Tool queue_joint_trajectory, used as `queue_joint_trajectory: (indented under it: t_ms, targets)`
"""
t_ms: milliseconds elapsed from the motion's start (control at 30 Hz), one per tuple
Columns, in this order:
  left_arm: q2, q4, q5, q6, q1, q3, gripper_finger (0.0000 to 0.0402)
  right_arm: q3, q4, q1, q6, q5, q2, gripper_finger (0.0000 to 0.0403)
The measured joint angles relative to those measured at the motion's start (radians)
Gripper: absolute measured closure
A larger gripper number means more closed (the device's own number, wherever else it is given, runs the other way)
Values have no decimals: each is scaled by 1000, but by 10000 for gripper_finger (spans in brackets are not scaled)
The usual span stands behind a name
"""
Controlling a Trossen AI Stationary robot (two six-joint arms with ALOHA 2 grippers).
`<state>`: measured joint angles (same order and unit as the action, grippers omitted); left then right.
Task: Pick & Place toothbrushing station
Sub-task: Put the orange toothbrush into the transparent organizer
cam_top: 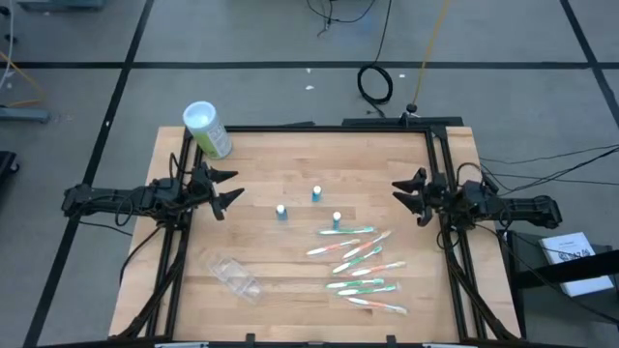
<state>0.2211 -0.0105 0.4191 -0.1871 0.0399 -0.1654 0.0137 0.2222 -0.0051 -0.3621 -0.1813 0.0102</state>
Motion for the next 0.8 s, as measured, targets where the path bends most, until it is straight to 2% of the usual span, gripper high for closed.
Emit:
queue_joint_trajectory:
  t_ms: [200, 367, 500, 633, 733, 800]
  targets:
    - [0, 5, 0, 0, 0, 0, 94, 0, -22, 0, -6, 25, 2, 232]
    - [0, 6, 0, 0, 0, 0, 94, 0, -28, 0, 172, -27, 4, 232]
    - [0, 6, 0, 0, 1, 0, 94, 0, -31, 6, 287, -27, 24, 226]
    - [0, 6, 0, 0, 1, 0, 94, 0, -52, 39, 243, -39, 110, 200]
    - [0, 6, 0, 0, 1, 0, 94, 26, -66, 78, 167, -67, 222, 170]
    - [0, 6, 0, 0, 1, 0, 94, 71, -138, 114, 172, -78, 309, 156]
